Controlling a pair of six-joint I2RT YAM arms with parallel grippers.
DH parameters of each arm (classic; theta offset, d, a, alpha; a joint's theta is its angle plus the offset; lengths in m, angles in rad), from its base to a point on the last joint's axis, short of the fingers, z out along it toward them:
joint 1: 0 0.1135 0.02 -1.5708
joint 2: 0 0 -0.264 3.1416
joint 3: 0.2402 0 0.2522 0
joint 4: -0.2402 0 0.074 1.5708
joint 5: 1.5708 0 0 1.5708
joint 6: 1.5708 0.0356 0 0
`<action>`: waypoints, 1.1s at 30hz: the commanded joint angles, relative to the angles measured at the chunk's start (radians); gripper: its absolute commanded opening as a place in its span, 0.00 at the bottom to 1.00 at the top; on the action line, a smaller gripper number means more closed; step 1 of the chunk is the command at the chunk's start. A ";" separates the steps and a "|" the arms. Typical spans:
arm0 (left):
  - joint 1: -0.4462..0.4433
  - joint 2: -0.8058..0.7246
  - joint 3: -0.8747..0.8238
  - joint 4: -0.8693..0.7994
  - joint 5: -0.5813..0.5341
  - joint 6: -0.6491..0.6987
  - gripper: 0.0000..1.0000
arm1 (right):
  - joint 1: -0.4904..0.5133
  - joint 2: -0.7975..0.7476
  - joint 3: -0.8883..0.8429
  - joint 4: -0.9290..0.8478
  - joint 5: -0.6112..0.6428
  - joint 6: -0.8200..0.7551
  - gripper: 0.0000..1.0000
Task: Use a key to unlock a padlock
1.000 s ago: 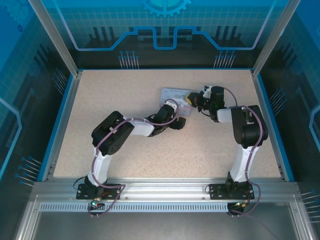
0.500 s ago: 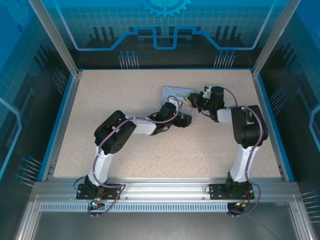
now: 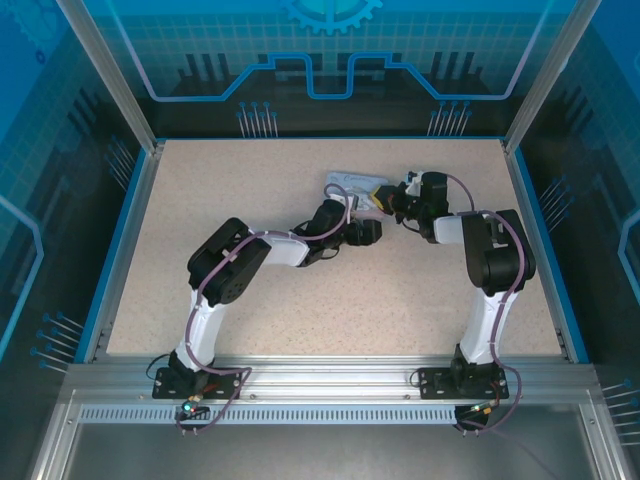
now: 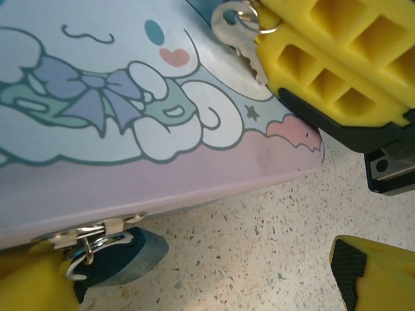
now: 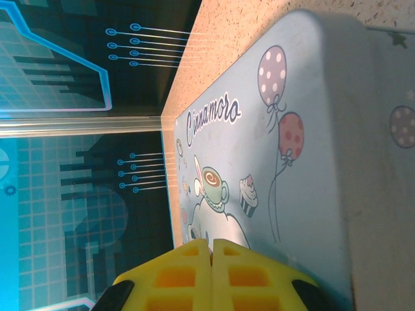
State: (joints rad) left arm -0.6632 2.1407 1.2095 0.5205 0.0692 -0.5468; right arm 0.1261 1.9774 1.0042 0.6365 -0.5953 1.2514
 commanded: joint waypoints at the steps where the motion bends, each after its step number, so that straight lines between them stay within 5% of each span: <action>1: 0.002 0.016 -0.002 0.090 0.038 -0.061 0.93 | 0.006 0.027 0.015 -0.034 -0.016 -0.023 0.00; 18: 0.001 0.030 -0.094 0.259 -0.034 -0.252 0.76 | 0.001 0.043 0.024 -0.037 -0.023 -0.026 0.00; 33: -0.009 0.032 -0.106 0.156 -0.135 -0.297 0.64 | 0.001 0.053 0.027 -0.037 -0.029 -0.026 0.00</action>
State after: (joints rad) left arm -0.6659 2.1609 1.1183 0.7158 -0.0151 -0.8227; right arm 0.1249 1.9961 1.0225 0.6369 -0.6182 1.2484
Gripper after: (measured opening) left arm 0.648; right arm 0.043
